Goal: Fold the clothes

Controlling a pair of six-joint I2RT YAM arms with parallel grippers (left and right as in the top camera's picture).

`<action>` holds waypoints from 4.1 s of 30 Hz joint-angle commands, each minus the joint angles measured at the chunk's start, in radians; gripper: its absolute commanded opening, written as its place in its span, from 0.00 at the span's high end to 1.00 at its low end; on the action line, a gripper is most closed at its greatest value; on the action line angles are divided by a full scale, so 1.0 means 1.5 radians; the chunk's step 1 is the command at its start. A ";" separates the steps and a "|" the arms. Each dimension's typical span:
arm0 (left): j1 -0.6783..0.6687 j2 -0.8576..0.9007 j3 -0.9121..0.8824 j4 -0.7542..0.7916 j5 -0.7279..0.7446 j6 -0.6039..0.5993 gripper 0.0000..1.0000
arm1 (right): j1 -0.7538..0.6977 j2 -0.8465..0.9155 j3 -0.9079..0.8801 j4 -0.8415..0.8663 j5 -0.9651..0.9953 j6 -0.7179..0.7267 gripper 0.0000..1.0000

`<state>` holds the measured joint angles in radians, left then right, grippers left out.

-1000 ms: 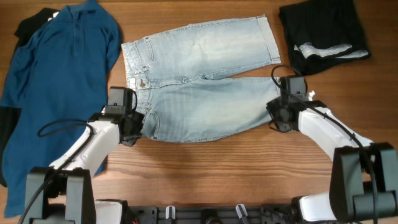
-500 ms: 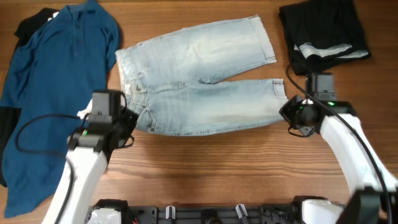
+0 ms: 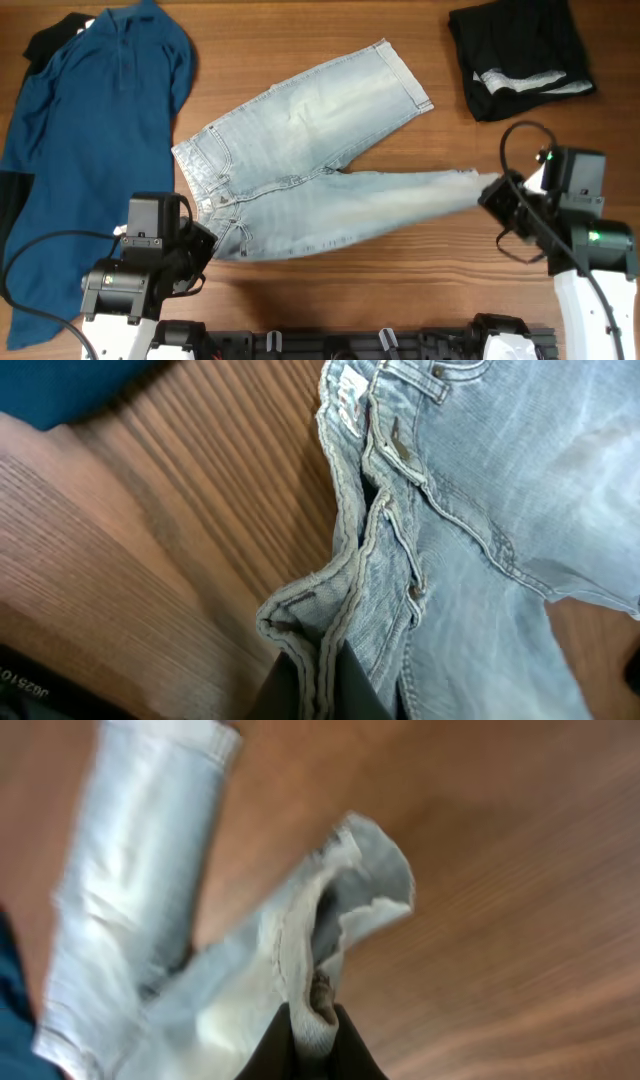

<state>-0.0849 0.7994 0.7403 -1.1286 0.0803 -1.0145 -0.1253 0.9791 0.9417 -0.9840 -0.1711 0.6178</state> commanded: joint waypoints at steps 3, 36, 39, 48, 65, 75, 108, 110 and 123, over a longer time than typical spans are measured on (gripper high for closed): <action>0.003 0.015 0.010 0.028 -0.112 -0.027 0.96 | -0.005 0.174 0.096 0.103 -0.008 -0.046 0.96; 0.003 0.355 0.010 0.477 -0.357 -0.049 0.96 | 0.191 0.710 0.312 0.667 0.060 -0.093 0.96; 0.003 0.391 0.010 0.524 -0.367 -0.044 0.96 | 0.202 0.736 0.312 0.712 0.070 -0.093 0.96; 0.016 0.516 0.010 0.797 -0.408 0.002 0.00 | 0.211 0.790 0.312 0.902 0.077 -0.098 0.00; 0.093 0.433 0.068 0.535 -0.082 0.328 0.00 | 0.201 0.684 0.312 0.470 -0.024 -0.324 0.01; 0.093 0.433 0.068 0.507 -0.089 0.343 0.00 | 0.200 0.726 0.304 0.454 0.129 -0.290 0.47; 0.093 0.433 0.068 0.456 -0.068 0.397 0.00 | 0.033 0.600 0.315 0.064 -0.109 -0.354 0.31; 0.093 0.433 0.068 0.464 -0.046 0.415 0.00 | 0.033 0.541 0.315 0.082 -0.113 -0.372 0.37; 0.149 0.433 0.070 0.475 0.020 0.500 0.00 | 0.033 0.701 0.305 0.170 -0.096 -0.377 0.64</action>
<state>0.1074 1.4639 0.8299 -0.4187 0.0776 -0.3031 -0.0772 1.9827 1.4120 -0.7418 -0.2993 0.0719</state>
